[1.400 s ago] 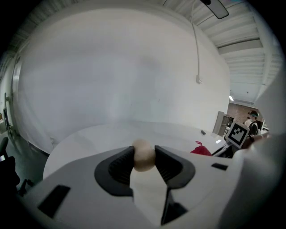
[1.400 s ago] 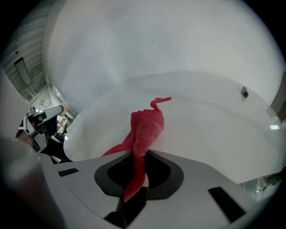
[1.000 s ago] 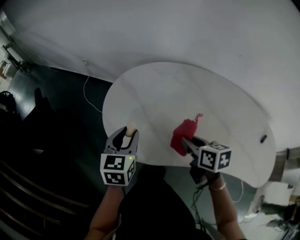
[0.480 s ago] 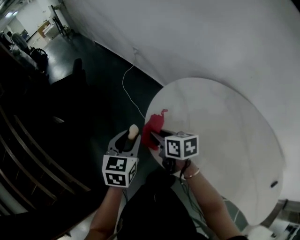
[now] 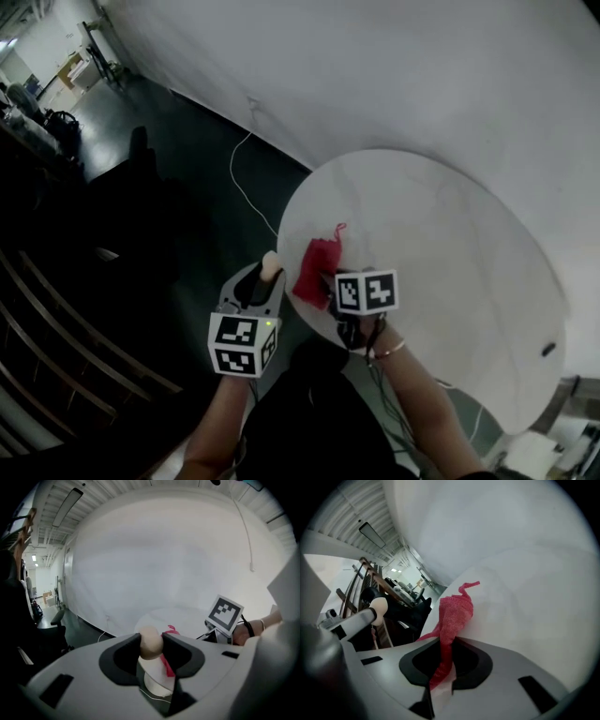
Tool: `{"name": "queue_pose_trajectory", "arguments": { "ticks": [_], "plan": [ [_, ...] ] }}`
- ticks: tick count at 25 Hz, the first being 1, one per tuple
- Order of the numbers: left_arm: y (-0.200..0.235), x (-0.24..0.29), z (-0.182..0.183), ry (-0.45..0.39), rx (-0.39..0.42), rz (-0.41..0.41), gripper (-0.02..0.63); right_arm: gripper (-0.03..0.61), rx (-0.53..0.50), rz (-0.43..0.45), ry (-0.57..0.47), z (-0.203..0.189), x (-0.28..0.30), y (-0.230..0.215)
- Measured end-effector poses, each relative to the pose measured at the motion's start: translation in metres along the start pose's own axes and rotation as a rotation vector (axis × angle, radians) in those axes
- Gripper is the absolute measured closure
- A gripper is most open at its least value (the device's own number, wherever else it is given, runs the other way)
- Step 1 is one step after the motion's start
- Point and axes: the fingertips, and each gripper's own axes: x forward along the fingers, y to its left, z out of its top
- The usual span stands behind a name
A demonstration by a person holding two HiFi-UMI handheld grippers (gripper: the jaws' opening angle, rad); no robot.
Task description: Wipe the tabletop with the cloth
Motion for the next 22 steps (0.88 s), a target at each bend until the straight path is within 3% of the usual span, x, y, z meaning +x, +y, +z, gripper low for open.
{"name": "queue_pose_trajectory", "arguments": {
  "ticks": [5, 14, 22],
  "plan": [
    [-0.044, 0.026, 0.008, 0.007, 0.055, -0.121, 0.469, 0.528, 0.073, -0.101, -0.04, -0.029, -0.052, -0.059],
    [-0.154, 0.066, 0.024, 0.017, 0.167, -0.348, 0.469, 0.528, 0.308, -0.273, -0.139, -0.092, -0.159, -0.168],
    [-0.221, 0.073, 0.02, 0.008, 0.226, -0.425, 0.469, 0.528, 0.443, -0.376, -0.247, -0.147, -0.24, -0.221]
  ]
}}
